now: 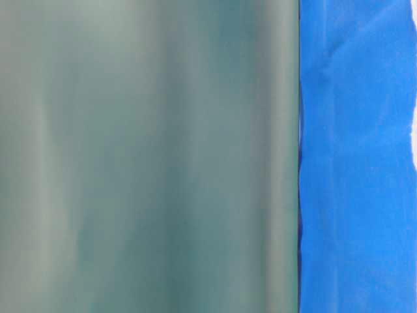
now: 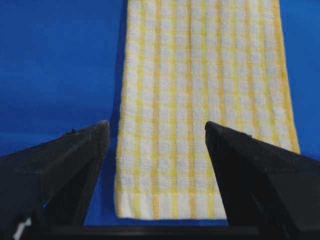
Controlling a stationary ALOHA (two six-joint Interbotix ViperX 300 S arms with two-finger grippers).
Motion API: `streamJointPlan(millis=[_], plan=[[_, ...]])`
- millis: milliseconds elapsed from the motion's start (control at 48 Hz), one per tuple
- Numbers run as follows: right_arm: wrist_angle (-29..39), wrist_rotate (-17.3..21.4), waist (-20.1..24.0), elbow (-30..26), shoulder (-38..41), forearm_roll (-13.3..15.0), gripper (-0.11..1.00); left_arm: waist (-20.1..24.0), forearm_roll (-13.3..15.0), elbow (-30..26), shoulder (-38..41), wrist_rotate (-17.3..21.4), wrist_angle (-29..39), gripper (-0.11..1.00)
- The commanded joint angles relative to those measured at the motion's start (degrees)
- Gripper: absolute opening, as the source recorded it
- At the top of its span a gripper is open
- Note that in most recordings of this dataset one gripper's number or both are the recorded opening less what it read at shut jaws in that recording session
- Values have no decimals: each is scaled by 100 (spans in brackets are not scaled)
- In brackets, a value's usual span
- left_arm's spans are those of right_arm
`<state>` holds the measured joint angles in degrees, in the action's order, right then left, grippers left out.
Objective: Fold the yellow towel.
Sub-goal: 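Pinch the left and right ends of the folded strip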
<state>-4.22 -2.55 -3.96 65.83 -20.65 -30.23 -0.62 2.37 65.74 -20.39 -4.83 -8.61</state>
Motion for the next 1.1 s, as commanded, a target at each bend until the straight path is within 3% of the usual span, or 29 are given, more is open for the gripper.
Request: streamJointPlan(millis=[0,313,625,729,917,959,1084], plan=[[-26,-18,-79,-88,141,26,77,79,9,-9,70,9,-9,71],[-35,-9,-132,-229,1028,18,77,237,9,-202,1327,18,-18,71],[-62,0,-149,-290,1468,18,70,343,9,-211,1503,-44,0,68],[-53,-44,-149,-299,1468,53,55,352,9,-237,1512,-44,79,55],[-26,-53,-105,-316,1459,149,6,343,9,-281,1529,-35,431,8],[-26,-44,-105,-325,1459,149,2,352,9,-290,1529,-26,475,2],[-62,-9,-105,-343,1406,149,2,352,9,-325,1521,18,563,2]])
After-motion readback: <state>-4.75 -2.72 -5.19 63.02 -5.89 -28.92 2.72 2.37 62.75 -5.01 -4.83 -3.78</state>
